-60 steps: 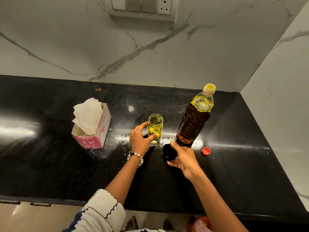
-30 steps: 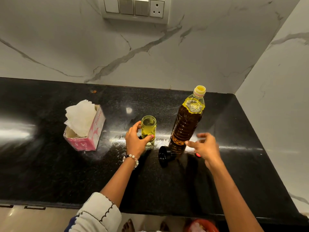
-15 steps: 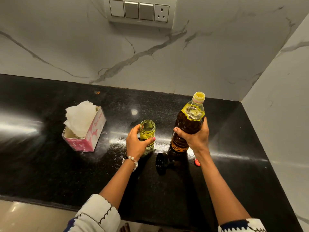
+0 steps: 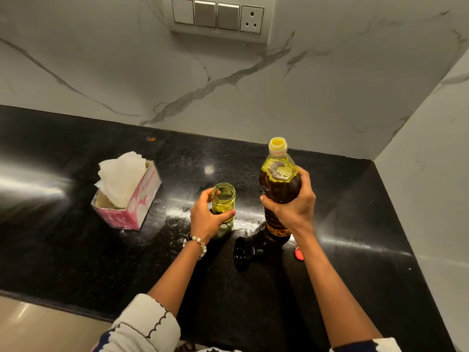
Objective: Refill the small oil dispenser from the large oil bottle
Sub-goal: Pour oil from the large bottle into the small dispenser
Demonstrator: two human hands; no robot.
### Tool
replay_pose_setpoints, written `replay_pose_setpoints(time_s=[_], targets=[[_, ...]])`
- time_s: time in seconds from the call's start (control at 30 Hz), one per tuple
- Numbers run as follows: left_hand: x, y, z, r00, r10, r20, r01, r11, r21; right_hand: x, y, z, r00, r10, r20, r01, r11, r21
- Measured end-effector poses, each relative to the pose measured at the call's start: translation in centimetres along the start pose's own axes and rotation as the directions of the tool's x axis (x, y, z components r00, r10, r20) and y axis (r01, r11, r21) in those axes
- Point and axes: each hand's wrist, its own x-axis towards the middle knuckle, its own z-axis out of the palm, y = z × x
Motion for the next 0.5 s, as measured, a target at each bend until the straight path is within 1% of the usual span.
replay_pose_setpoints(time_s=[0.1,0.23,0.37,0.5], targets=[[0.3,-0.1,-0.1,1.0,0.02,0.001,-0.02,1.0,0.013,0.6,-0.4,-0.4,0.992,-0.111,0.059,0.117,0.987,-0.106],[0.7,0.1,-0.1,0.999,0.054,0.002,-0.054,0.998,0.043,1.0,-0.5,-0.7,0.973,-0.187,0.138,0.223,0.922,-0.318],[1.1,0.0,-0.2,0.997,0.077,0.013,-0.078,0.996,0.053,1.1,-0.1,-1.0,0.947,-0.211,0.242,0.309,0.805,-0.507],[1.3,0.2,-0.4,0.995,0.095,0.022,-0.096,0.993,0.062,1.1,0.3,-1.2,0.912,-0.205,0.354,0.396,0.666,-0.633]])
